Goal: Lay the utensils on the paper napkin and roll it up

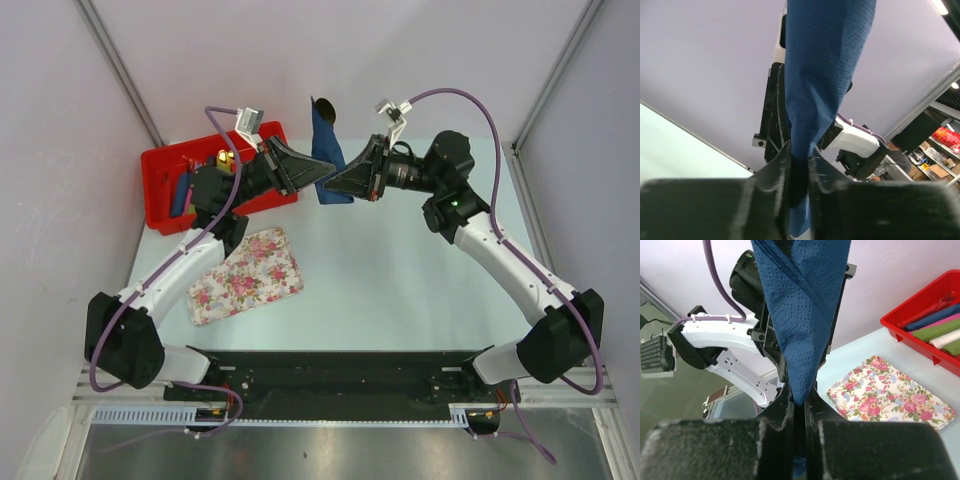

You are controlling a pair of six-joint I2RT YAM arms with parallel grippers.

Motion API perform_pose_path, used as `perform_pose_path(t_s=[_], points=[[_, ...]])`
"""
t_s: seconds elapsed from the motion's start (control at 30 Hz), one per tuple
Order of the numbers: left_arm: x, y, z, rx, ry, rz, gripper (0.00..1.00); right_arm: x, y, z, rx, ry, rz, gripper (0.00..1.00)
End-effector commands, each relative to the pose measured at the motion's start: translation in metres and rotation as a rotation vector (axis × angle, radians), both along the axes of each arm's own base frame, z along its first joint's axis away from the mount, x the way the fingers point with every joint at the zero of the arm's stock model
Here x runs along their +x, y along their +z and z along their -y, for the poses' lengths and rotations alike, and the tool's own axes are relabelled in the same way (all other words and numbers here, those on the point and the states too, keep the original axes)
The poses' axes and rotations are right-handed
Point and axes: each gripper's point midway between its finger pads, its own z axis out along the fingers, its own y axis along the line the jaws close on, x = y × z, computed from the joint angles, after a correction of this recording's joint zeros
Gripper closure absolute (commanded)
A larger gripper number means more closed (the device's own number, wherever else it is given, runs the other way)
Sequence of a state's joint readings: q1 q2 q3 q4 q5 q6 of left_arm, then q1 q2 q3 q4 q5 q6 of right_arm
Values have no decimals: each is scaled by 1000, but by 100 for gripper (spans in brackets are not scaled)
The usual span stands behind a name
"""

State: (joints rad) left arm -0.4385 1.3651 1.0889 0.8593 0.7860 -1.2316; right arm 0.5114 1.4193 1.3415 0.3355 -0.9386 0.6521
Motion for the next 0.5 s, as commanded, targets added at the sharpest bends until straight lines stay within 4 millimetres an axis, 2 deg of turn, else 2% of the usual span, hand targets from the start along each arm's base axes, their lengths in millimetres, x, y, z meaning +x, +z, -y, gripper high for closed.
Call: perform_pose_path(t_s=[0.0, 0.07, 0.17, 0.2, 0.23, 0.33, 0.47], points=[[-8, 9, 2, -5, -18, 54, 91, 5, 19, 3, 17, -62, 83, 100], [-7, 8, 2, 6, -11, 67, 100, 6, 18, 3, 12, -69, 82, 100], [0, 4, 0, 22, 8, 55, 100, 7, 15, 4, 1, -74, 78, 99], [2, 5, -2, 23, 17, 57, 100, 8, 12, 4, -10, -79, 67, 94], [5, 3, -3, 29, 27, 51, 100, 8, 11, 4, -14, -83, 67, 81], [17, 4, -11, 35, 62, 67, 100, 12, 8, 8, -31, -101, 70, 57], [30, 5, -21, 49, 99, 81, 100, 18, 4, 14, -46, -130, 68, 42]])
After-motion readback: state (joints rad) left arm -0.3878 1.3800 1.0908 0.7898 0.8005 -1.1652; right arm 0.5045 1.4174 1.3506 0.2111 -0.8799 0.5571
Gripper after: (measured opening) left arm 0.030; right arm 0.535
